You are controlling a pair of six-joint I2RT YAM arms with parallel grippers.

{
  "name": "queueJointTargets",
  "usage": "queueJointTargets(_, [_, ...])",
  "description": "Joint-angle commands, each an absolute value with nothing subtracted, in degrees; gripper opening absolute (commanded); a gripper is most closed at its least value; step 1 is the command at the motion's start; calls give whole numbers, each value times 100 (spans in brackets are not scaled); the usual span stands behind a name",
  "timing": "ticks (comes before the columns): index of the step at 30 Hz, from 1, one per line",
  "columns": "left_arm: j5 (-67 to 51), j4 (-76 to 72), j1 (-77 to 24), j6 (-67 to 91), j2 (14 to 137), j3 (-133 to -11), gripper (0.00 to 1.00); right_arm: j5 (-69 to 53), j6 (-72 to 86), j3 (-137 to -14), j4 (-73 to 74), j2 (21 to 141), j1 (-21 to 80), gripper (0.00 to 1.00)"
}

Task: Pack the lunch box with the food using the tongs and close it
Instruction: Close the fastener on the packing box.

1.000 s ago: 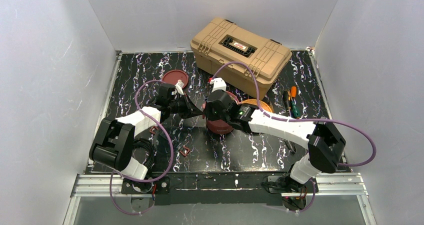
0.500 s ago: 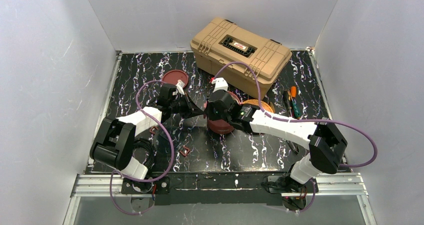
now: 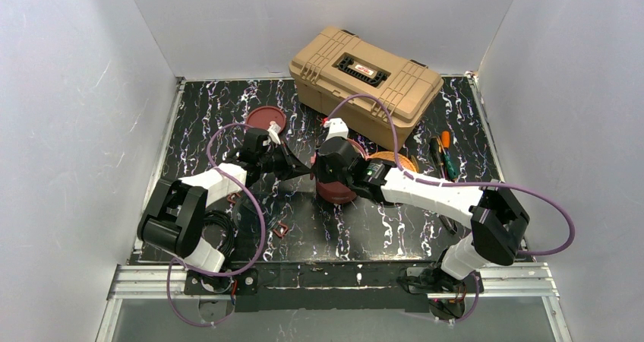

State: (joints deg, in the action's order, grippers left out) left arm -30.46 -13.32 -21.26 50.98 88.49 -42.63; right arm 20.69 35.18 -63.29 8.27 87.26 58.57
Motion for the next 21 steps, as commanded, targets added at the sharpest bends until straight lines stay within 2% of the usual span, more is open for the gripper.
queueJointTargets(1, [-2778,-909,-2351,5012,9037,-4000,0,1806,3938,-6050,1118,8728,5834,1])
queueJointTargets(21, [-2668,-956,-2548,5052,9057,-4024,0,1846,4075,-5827,899,8605,5818,1])
